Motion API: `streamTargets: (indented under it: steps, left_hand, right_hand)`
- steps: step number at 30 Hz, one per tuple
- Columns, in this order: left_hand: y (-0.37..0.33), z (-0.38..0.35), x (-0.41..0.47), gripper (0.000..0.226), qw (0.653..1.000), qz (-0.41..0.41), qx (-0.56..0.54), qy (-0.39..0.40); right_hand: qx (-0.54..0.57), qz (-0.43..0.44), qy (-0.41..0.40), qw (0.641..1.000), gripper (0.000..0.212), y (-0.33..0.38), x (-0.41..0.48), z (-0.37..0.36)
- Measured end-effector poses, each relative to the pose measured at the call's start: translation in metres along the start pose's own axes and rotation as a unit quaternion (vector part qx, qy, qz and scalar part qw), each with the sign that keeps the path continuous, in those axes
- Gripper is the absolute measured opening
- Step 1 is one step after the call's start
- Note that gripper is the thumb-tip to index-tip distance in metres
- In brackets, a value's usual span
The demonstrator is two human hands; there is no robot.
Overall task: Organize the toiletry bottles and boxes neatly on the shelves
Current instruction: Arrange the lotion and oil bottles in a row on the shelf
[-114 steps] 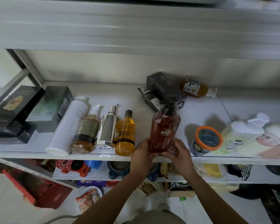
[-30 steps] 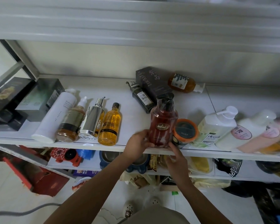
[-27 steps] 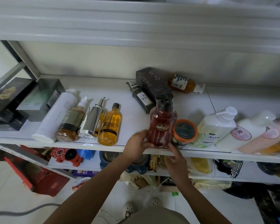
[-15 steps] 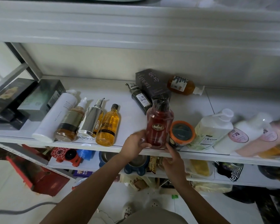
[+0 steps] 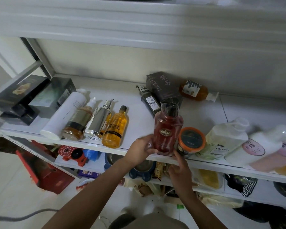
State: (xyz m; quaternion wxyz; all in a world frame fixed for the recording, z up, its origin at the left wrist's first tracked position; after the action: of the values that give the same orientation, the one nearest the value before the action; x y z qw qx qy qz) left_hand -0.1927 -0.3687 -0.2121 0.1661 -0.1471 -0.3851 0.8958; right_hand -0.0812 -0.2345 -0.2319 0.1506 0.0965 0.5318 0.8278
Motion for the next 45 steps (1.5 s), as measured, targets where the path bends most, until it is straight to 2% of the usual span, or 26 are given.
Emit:
streamTargets:
  steps: [3, 5, 7, 8, 10, 12, 14, 16, 18, 20, 23, 26, 28, 30, 33, 35, 37, 40, 45]
  left_hand:
    - [-0.005, 0.008, -0.007, 0.035, 0.996, -0.020, 0.076, -0.031]
    - [-0.004, 0.030, -0.018, 0.031, 0.985, -0.039, 0.100, -0.132]
    - [0.006, 0.063, -0.034, 0.026, 0.955, -0.036, 0.094, -0.277]
    - [0.017, 0.080, -0.042, 0.025, 0.938, -0.005, 0.081, -0.337]
    - [0.049, 0.107, -0.053, 0.024, 0.919, 0.097, 0.020, -0.381]
    - [0.074, 0.118, -0.060, 0.022, 0.920, 0.148, -0.019, -0.362]
    - [0.082, 0.120, -0.064, 0.019, 0.933, 0.148, -0.002, -0.327]
    - [0.086, 0.116, -0.067, 0.022, 0.945, 0.147, -0.011, -0.291]
    - [0.089, 0.116, -0.068, 0.020, 0.951, 0.138, -0.024, -0.275]
    - [0.089, 0.120, -0.067, 0.018, 0.957, 0.115, -0.037, -0.263]
    - [0.088, 0.125, -0.065, 0.024, 0.965, 0.101, -0.052, -0.236]
    - [0.093, 0.131, -0.062, 0.028, 0.970, 0.118, -0.079, -0.198]
    - [0.093, 0.132, -0.056, 0.031, 0.974, 0.126, -0.098, -0.159]
    - [0.090, 0.123, -0.046, 0.034, 0.982, 0.123, -0.116, -0.090]
    - [0.090, 0.111, -0.034, 0.025, 0.974, 0.159, -0.160, 0.010]
    - [0.086, 0.110, -0.028, 0.017, 0.958, 0.148, -0.240, 0.058]
    - [0.082, 0.112, -0.023, 0.014, 0.952, 0.123, -0.268, 0.081]
    - [0.078, 0.116, -0.015, 0.026, 0.968, 0.100, -0.222, 0.059]
    - [0.077, 0.109, -0.010, 0.047, 0.977, 0.053, -0.204, 0.017]
  right_hand:
    - [0.031, -0.016, -0.048, 0.998, 0.053, 0.000, -0.004, 0.001]
    - [0.053, -0.001, -0.103, 0.993, 0.039, 0.008, -0.008, 0.000]
    - [0.050, 0.023, -0.144, 0.988, 0.023, 0.021, -0.010, -0.006]
    - [0.042, 0.031, -0.152, 0.987, 0.019, 0.027, -0.010, -0.014]
    - [0.035, 0.039, -0.137, 0.989, 0.017, 0.037, -0.009, -0.037]
    - [0.041, 0.038, -0.089, 0.994, 0.016, 0.051, -0.004, -0.067]
    - [0.052, 0.028, -0.020, 0.998, 0.012, 0.067, 0.008, -0.099]
    - [0.091, -0.026, 0.033, 0.995, 0.014, 0.081, 0.022, -0.128]
    - [0.127, -0.097, 0.068, 0.985, 0.026, 0.092, 0.036, -0.151]
    - [0.116, -0.135, 0.091, 0.980, 0.040, 0.100, 0.046, -0.167]
    - [0.055, -0.157, 0.093, 0.982, 0.050, 0.102, 0.054, -0.170]
    - [0.054, -0.186, 0.074, 0.978, 0.047, 0.102, 0.056, -0.167]
    - [0.077, -0.197, 0.069, 0.975, 0.041, 0.099, 0.057, -0.164]
    - [0.146, -0.206, 0.063, 0.965, 0.039, 0.095, 0.056, -0.162]
    - [0.260, -0.199, 0.053, 0.943, 0.037, 0.089, 0.055, -0.156]
    - [0.307, -0.178, 0.052, 0.934, 0.028, 0.086, 0.054, -0.153]
    - [0.342, -0.147, 0.050, 0.927, 0.025, 0.084, 0.054, -0.152]
    - [0.352, -0.103, 0.044, 0.929, 0.036, 0.080, 0.057, -0.149]
    - [0.275, -0.030, 0.045, 0.960, 0.061, 0.072, 0.058, -0.140]
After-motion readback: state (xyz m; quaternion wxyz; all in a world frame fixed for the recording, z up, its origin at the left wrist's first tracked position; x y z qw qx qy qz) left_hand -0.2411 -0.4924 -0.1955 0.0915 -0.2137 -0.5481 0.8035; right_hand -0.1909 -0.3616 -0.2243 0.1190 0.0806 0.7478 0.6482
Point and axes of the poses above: each hand's wrist, its own x-axis towards the middle knuckle, its own z-axis out of the back of the hand, y = z × x, the point moved 6 cm from there along x, towards the middle knuckle, and after that the axes turned 11 degrees about z, right-handed, at the moved point
